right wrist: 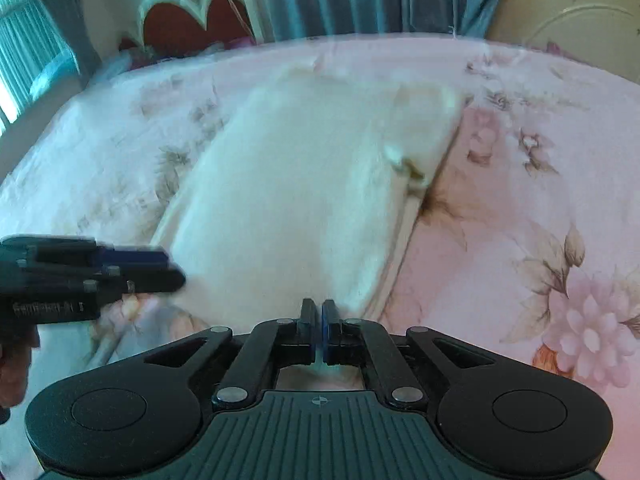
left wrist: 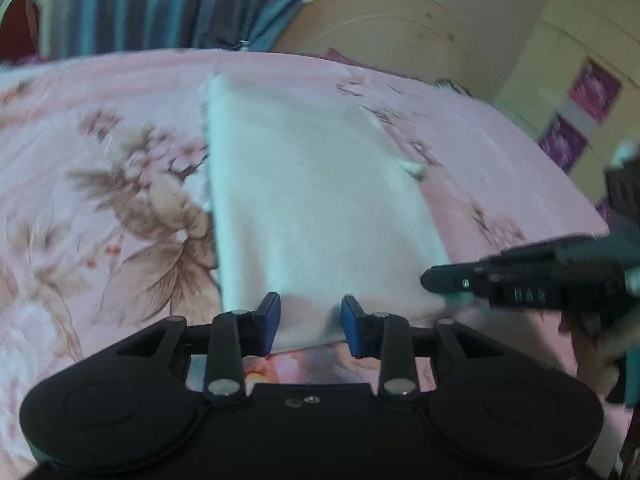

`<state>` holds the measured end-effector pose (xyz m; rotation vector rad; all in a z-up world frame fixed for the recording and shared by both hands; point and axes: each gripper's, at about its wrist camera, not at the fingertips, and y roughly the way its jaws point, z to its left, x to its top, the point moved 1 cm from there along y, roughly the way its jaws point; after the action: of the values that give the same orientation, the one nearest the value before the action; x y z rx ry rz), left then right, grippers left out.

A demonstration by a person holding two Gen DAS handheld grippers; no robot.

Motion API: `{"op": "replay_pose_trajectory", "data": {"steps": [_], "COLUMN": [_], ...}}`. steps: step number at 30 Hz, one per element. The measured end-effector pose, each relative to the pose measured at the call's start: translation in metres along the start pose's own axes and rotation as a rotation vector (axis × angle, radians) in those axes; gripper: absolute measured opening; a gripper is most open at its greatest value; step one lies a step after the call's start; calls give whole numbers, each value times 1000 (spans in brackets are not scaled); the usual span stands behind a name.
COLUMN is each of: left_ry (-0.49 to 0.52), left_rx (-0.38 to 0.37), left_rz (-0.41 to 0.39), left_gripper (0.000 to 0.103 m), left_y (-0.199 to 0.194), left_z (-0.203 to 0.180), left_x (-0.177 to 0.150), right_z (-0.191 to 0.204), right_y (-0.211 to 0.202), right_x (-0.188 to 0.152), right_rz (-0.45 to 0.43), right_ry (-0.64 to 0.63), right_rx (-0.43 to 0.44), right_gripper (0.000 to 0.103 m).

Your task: Fold small clothes

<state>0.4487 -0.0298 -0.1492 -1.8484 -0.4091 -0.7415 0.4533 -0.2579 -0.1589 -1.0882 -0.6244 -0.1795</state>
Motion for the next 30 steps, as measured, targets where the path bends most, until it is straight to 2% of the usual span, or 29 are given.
{"op": "replay_pose_trajectory", "data": {"steps": [1, 2, 3, 4, 5, 6, 7, 9, 10, 11, 14, 15, 17, 18, 20, 22, 23, 24, 25, 26, 28, 30], "left_ry": [2, 8, 11, 11, 7, -5, -28, -101, -131, -153, -170, -172, -158, -126, -39, -25, -24, -21, -24, -30, -54, -123], "left_rx": [-4, 10, 42, 78, 95, 100, 104, 97, 107, 111, 105, 95, 84, 85, 137, 162, 162, 155, 149, 139, 125, 85], "left_rz": [-30, -76, -112, -155, -193, -195, -186, -180, -178, -182, -128, -114, -20, 0, 1, -2, -14, -33, -47, -53, -46, -54], "left_gripper": [39, 45, 73, 88, 84, 71, 57, 45, 45, 45, 47, 47, 47, 50, 50, 53, 56, 63, 67, 67, 68, 66], "left_y": [-8, -16, -20, -22, -21, -16, -9, 7, 13, 20, 41, 49, 68, 73, 73, 67, 59, 51, 46, 42, 43, 43], "left_z": [1, 3, 6, 10, 16, 22, 30, 46, 53, 57, 57, 55, 49, 40, 24, 21, 22, 24, 27, 32, 43, 55], "left_x": [4, 9, 15, 21, 29, 37, 46, 61, 66, 71, 77, 76, 74, 72, 71, 72, 71, 69, 68, 68, 72, 76], "right_z": [-3, -6, -10, -15, -19, -20, -19, -8, -2, 6, 13, 12, -5, -15, -26, -30, -36, -47, -60, -72, -95, -111], "right_y": [-10, -23, -34, -39, -41, -40, -37, -25, -19, -11, 13, 19, 43, 43, 38, 23, 10, -1, -8, -10, -8, -2], "right_x": [4, 9, 15, 22, 29, 36, 43, 57, 63, 69, 72, 68, 64, 62, 64, 65, 66, 66, 63, 60, 54, 54], "right_rz": [-19, -74, -137, -180, -206, -226, -241, -234, -231, -211, -172, -155, -86, -90, -82, -114, -147, -166, -164, -155, -138, -125], "right_ry": [11, 13, 32, 61, 80, 79, 60, 17, -19, -66, -157, -166, -186, -160, -104, -72, -21, 45, 120, 176, 303, 415], "right_rx": [-24, -49, -59, -58, -56, -57, -61, -43, -27, -30, -88, -100, -172, -166, -148, -183, -171, -120, -66, -30, 62, 167], "right_gripper": [1, 1, 2, 7, 32, 49, 50, 49, 47, 39, 37, 33, 14, 14, 14, 14, 16, 30, 40, 45, 45, 45]}}
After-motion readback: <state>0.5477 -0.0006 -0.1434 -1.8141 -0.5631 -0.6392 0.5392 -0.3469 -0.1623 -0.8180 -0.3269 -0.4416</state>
